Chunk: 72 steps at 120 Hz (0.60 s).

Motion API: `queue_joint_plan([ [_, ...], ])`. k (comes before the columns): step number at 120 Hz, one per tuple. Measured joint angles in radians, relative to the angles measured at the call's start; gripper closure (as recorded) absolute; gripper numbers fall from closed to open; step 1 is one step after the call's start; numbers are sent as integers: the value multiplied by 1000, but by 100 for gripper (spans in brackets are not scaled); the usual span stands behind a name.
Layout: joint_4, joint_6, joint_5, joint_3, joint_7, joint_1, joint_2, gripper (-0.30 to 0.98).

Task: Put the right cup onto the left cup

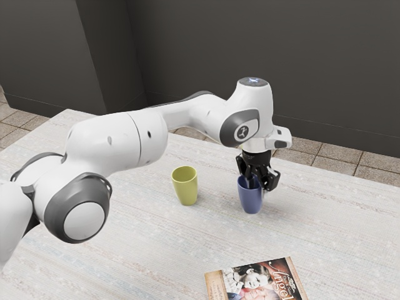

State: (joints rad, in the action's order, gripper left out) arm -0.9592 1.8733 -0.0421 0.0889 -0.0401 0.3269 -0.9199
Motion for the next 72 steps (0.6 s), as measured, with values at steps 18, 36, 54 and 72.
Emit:
queue_joint_plan([
  [18, 0, -1, -1, 0, -2, 0, 0, 53],
  [36, 0, -7, -1, 0, -7, -1, 0, 67],
  [54, 0, -12, -1, -1, -14, -2, 0, 74],
  [72, 0, -20, -2, -1, -21, -2, 2, 76],
])
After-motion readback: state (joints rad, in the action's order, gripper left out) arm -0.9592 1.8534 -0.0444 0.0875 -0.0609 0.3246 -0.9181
